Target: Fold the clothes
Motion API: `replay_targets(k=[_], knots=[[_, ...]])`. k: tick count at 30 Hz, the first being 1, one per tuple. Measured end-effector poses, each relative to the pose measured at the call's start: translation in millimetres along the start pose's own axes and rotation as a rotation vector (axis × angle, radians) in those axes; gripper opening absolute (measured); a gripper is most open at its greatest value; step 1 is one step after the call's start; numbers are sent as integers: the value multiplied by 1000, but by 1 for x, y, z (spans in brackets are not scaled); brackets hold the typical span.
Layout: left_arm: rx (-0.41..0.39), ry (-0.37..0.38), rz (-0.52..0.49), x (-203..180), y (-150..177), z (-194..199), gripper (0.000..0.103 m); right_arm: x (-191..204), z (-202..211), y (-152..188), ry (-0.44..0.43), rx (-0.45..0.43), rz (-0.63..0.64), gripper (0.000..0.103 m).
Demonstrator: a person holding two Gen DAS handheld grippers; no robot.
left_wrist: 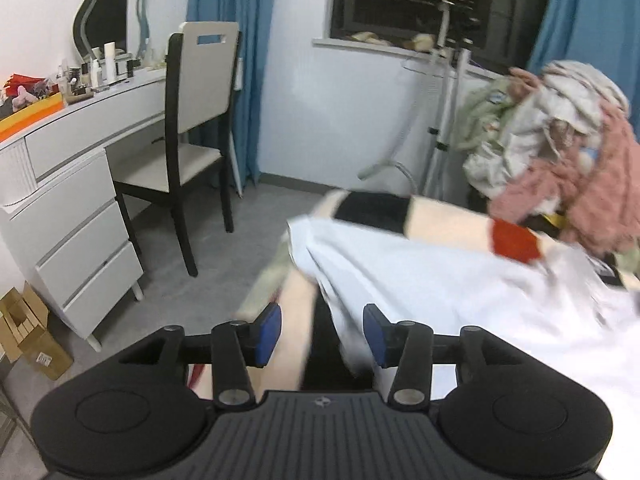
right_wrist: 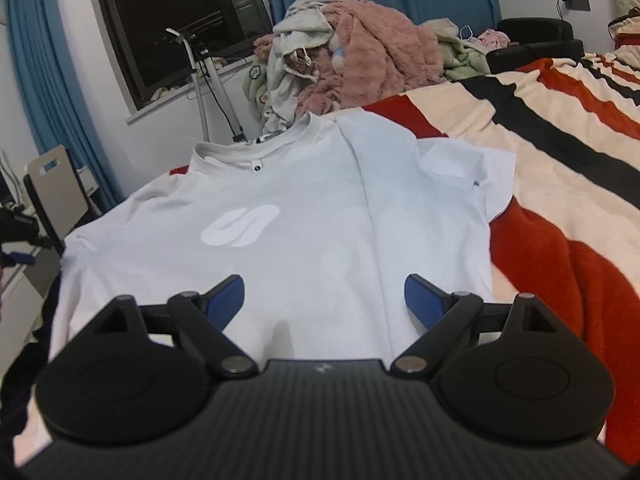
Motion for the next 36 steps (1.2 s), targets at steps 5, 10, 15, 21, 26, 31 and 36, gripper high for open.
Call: replay_targets(k=[5, 10, 15, 21, 26, 31, 36], knots=[[72, 62, -40, -35, 60, 76, 48, -7, 27, 0, 2, -24, 7, 88], [218, 160, -39, -66, 129, 146, 47, -12, 47, 4, 21, -46, 43, 88], [398, 282, -82, -96, 200, 206, 44, -25, 54, 5, 46, -37, 15, 88], [559, 283, -123, -111, 260, 236, 39, -34, 60, 7, 71, -26, -2, 88], [583, 258, -172, -117, 273, 250, 22, -36, 63, 8, 62, -18, 5, 88], [624, 280, -180, -98, 247, 288, 2, -40, 62, 8, 53, -1, -17, 88], [654, 60, -201, -55, 227, 305, 1, -40, 60, 5, 30, 1, -42, 88]])
Point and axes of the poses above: each gripper's, at about its wrist camera, not at the fingertips, and z roughly against the way its jaws point, x to its left, y to its underside, the point moved 1 cm from there along -z, roughly the way its jaws point, and after that the axes turned 12 degrees about y, right-handed, at the moved point
